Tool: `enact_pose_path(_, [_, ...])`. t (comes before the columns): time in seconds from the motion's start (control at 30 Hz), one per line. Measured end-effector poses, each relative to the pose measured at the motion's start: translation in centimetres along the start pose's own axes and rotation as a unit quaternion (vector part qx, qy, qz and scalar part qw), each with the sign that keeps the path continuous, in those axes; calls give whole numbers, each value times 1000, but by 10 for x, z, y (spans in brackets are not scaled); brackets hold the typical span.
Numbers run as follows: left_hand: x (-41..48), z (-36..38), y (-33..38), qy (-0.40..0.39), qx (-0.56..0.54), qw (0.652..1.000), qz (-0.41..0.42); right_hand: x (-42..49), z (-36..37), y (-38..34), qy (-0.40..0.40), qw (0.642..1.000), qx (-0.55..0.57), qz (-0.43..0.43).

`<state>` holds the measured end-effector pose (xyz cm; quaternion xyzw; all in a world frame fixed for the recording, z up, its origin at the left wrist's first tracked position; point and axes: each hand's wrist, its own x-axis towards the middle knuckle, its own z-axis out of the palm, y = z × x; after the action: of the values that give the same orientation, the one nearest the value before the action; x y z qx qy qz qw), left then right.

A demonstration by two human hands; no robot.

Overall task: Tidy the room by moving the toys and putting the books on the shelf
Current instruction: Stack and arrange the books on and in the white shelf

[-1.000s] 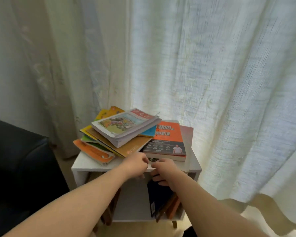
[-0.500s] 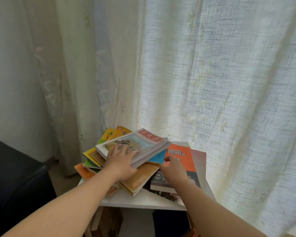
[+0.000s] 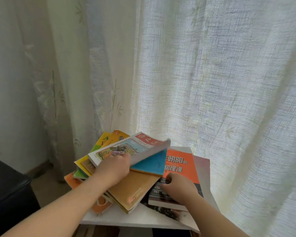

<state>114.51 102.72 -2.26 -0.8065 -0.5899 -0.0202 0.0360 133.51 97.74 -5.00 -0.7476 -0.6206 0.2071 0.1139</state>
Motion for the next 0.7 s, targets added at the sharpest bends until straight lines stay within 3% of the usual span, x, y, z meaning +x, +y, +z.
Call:
enact_pose_path(0.1, [6, -18, -26, 23, -164, 985, -47, -5, -3, 0, 7, 1000, 18, -7])
enact_pose_path(0.27, [2, -36, -18, 87, -328, 936, -90, -6, -2, -2, 4, 999, 54, 1])
enact_pose_path(0.33, [-2, -36, -2, 55, -400, 910, -91, -7, -1, -3, 3, 996, 84, 10])
enact_pose_path(0.4, [-9, -33, 18, -32, -509, 854, -101, -9, 0, -3, 5, 994, 110, 20])
enact_pose_path(0.43, [-9, -26, 23, -74, -520, 844, -109, -11, 0, -4, 1, 992, 122, 24])
enact_pose_path(0.47, [-6, -18, 26, -100, -483, 863, -110, -12, 0, -4, -2, 991, 132, 24])
enact_pose_path(0.53, [1, 0, 19, -90, -320, 934, -132, -16, -1, -6, -11, 992, 128, 21])
enact_pose_path(0.57, [4, 7, 13, -78, -265, 946, -166, -19, -2, -7, -14, 993, 119, 14])
enact_pose_path(0.63, [7, 19, -4, -86, -249, 935, -238, -22, -5, -9, -9, 992, 129, 5])
enact_pose_path(0.7, [7, 19, -15, -100, -300, 905, -286, -19, -8, -11, -7, 980, 197, 22])
